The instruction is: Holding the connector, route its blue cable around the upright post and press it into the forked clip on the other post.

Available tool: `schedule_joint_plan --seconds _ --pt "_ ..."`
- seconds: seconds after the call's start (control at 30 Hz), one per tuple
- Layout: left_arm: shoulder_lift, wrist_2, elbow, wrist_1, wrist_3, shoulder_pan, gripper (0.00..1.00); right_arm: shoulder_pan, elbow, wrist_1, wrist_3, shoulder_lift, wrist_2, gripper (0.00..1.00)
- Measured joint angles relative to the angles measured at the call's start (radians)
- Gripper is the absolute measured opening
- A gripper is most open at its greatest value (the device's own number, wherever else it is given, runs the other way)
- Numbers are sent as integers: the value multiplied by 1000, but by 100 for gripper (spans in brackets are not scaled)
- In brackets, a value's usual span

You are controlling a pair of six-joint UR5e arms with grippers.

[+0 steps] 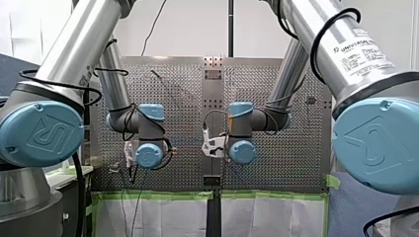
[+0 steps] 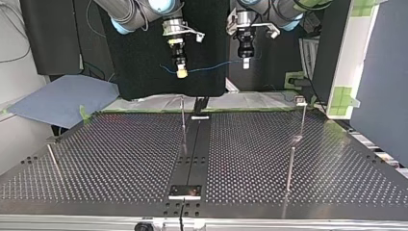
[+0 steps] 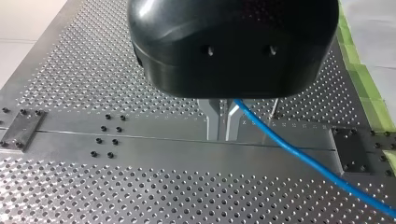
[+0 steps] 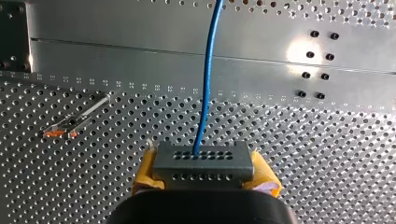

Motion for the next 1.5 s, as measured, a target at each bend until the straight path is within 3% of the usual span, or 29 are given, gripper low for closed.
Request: schedule_joint_plan --seconds 1.07,1.27,1.4,1.5 --pt "-3 -9 9 -8 9 -7 10 0 3 3 -2 2 2 0" --pt "-6 -40 55 -56 56 -51 10 -1 9 46 -10 25 45 0" --pt "-6 -44 75 -95 90 -62 10 -2 9 88 -11 29 82 0" --pt "-6 -44 78 -115 100 -64 10 -2 9 121 -11 29 93 0"
